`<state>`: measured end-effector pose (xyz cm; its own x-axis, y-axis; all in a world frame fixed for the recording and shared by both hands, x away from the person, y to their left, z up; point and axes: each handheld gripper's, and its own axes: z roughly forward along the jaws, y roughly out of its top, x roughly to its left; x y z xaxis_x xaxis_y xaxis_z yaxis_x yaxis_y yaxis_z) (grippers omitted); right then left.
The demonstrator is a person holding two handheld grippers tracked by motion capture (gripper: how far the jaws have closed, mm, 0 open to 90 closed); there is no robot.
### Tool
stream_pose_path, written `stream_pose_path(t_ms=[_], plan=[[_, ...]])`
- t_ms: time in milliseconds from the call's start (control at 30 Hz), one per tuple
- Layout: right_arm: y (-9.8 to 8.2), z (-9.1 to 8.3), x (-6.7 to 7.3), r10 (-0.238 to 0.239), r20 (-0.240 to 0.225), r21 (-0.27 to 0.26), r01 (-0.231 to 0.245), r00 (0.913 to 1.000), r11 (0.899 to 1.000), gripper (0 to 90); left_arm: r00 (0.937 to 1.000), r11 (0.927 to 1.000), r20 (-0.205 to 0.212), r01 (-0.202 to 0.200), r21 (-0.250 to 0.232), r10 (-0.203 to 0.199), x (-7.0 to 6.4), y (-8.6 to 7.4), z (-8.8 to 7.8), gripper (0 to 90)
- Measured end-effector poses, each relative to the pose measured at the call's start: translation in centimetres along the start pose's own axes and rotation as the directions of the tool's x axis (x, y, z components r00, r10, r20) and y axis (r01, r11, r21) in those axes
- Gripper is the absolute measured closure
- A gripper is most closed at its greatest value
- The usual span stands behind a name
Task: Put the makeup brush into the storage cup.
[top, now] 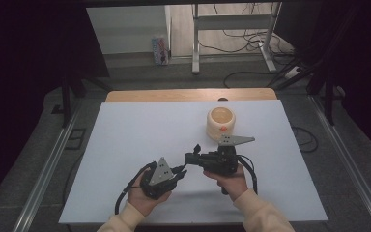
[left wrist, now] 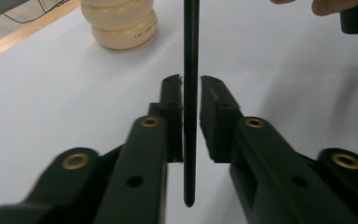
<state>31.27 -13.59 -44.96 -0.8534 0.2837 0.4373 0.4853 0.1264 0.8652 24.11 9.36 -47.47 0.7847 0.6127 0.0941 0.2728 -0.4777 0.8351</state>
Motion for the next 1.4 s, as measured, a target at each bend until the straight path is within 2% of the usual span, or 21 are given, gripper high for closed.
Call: stream_pose_path(t_ms=[33, 67, 100, 133, 167, 300, 467, 700, 900, 1333, 1400], plan=[[0.1, -0.1, -0.1, 0.008, -0.007, -0.006, -0.008, 0.9999, 1.0, 84.2, 1.0, 1.0, -0.002, -0.005, 0.004, 0.005, 0.0, 0.0, 0.1, 70.4], [0.1, -0.1, -0.1, 0.008, -0.007, -0.006, -0.008, 0.9999, 1.0, 84.2, 0.9999, 0.9999, -0.009, -0.01, 0.006, 0.01, -0.1, 0.0, 0.1, 70.4], [0.2, -0.3, -0.2, 0.009, -0.006, -0.01, -0.009, 0.9999, 1.0, 84.3, 0.9997, 0.9999, -0.02, -0.013, 0.006, 0.013, -0.1, -0.1, 0.2, 59.3], [0.2, -0.3, -0.2, 0.009, -0.006, -0.01, -0.009, 0.9999, 1.0, 84.3, 0.9997, 0.9999, -0.02, -0.013, 0.006, 0.013, -0.1, -0.1, 0.2, 55.0], [0.2, -0.3, -0.2, 0.007, -0.005, -0.012, -0.007, 1.0, 1.0, 84.3, 0.9995, 0.9999, -0.029, -0.014, 0.009, 0.014, -0.1, -0.1, 0.2, 55.0], [0.2, -0.5, -0.1, -0.016, 0.018, -0.008, 0.016, 0.9997, 1.0, 84.2, 0.9992, 0.9999, -0.039, -0.009, 0.011, 0.01, 0.1, -0.1, 0.0, 40.1], [0.2, -0.6, -0.2, -0.018, 0.025, -0.007, 0.019, 0.9995, 1.0, 84.2, 0.9983, 0.9998, -0.053, 0.022, -0.001, -0.022, 0.5, -0.1, -0.3, 33.8], [0.3, -0.8, -0.3, -0.026, 0.052, -0.016, 0.027, 0.9983, 1.0, 84.2, 0.9962, 0.9987, -0.071, 0.05, -0.007, -0.05, 1.1, -0.3, -1.1, 29.1], [0.4, -1.1, -0.3, -0.024, 0.068, -0.03, 0.026, 0.9974, 0.999, 84.3, 0.9941, 0.9986, -0.096, 0.052, 0.002, -0.052, 1.6, -0.6, -2.3, 28.2], [0.5, -1.4, -0.4, -0.037, 0.079, -0.031, 0.04, 0.9962, 0.999, 84.2, 0.9827, 0.9942, -0.155, 0.106, 0.018, -0.102, 3.1, -2.7, -4.9, 28.1], [0.5, -1.4, -0.3, -0.039, 0.081, -0.032, 0.041, 0.9959, 0.999, 84.3, 0.9792, 0.9921, -0.164, 0.124, 0.019, -0.119, 3.2, -3.1, -5.2, 28.0]])
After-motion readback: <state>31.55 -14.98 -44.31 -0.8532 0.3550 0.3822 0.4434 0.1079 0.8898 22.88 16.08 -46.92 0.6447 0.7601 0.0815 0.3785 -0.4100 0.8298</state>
